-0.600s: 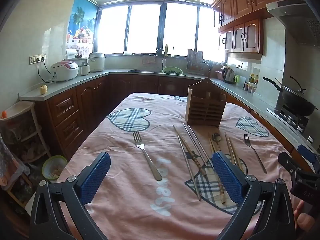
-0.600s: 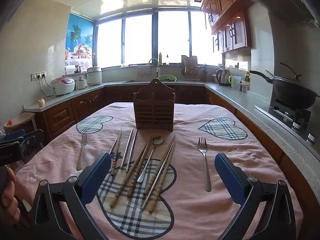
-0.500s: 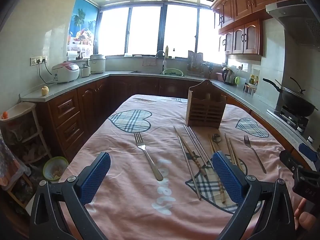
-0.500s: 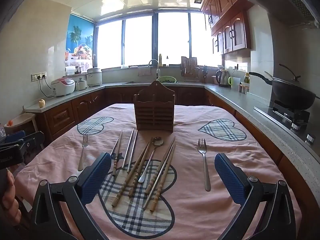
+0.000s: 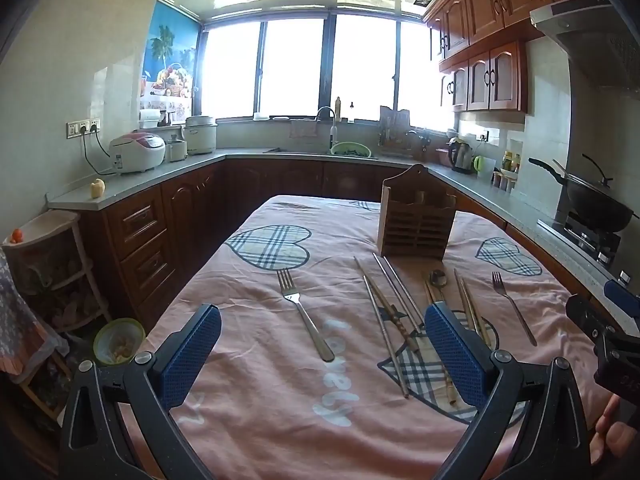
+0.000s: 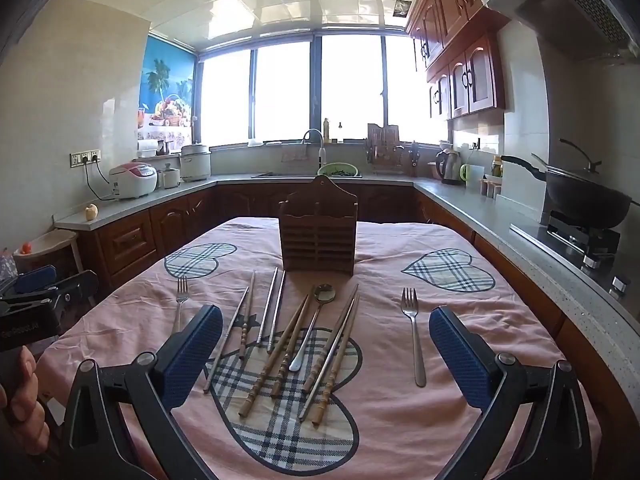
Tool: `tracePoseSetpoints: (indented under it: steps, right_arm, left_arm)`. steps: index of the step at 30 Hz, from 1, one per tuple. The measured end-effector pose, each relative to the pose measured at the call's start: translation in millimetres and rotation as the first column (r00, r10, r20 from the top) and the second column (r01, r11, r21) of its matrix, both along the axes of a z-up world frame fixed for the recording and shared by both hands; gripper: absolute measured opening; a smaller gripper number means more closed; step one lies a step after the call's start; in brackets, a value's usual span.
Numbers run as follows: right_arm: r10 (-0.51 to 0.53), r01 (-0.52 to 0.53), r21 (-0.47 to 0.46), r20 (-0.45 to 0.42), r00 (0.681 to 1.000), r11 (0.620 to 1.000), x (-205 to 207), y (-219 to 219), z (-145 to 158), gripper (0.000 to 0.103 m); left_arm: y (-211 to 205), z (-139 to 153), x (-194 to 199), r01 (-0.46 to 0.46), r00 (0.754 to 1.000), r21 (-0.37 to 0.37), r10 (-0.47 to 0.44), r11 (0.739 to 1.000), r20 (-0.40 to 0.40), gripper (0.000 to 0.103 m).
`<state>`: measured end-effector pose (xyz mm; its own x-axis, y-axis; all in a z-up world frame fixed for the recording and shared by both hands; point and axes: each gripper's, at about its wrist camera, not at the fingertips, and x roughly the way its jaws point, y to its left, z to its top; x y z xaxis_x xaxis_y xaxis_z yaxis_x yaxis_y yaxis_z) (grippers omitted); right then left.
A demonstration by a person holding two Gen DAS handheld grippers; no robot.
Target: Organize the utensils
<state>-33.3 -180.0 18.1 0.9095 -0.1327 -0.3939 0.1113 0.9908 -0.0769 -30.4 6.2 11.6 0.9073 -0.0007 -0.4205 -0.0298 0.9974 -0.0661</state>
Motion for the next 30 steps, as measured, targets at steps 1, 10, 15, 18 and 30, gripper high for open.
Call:
tracePoseSetpoints:
  steps: [1, 10, 15, 18, 30]
  right_arm:
    - [0.001, -0.001, 0.000, -0.001, 1.000, 1.000, 0.1, 0.1, 0.4, 0.103]
    - [-0.003, 0.003, 0.012, 0.005, 1.000, 1.000, 0.7, -1.7, 0.8, 0.103]
    - [-0.003, 0.003, 0.015, 0.010, 1.000, 1.000, -0.5, -1.8, 0.8, 0.103]
    - [-0.002, 0.002, 0.016, 0.011, 1.000, 1.000, -0.4, -1.4, 1.7, 0.103]
    - [-0.002, 0.002, 0.016, 0.010, 1.000, 1.000, 0.0, -0.7, 1.8, 0.103]
  left_arm:
    - [-0.2, 0.7, 0.4, 0.001, 1.000, 0.001, -0.001, 1.000, -0.001, 0.102]
    - [-2.0, -4.6, 2.6, 0.003, 1.000, 0.006, -0.003, 1.000, -0.005, 0.102]
    - [-0.7, -1.8, 5.7, 0.009, 1.000, 0.006, -0.009, 1.000, -0.006, 0.102]
    - [-1.7, -6.0, 5.0, 0.010, 1.000, 0.006, -0.010, 1.000, -0.006, 0.102]
    - [-4.5, -8.5, 4.9, 0.008, 1.000, 0.002, -0.008, 1.000, -0.003, 0.102]
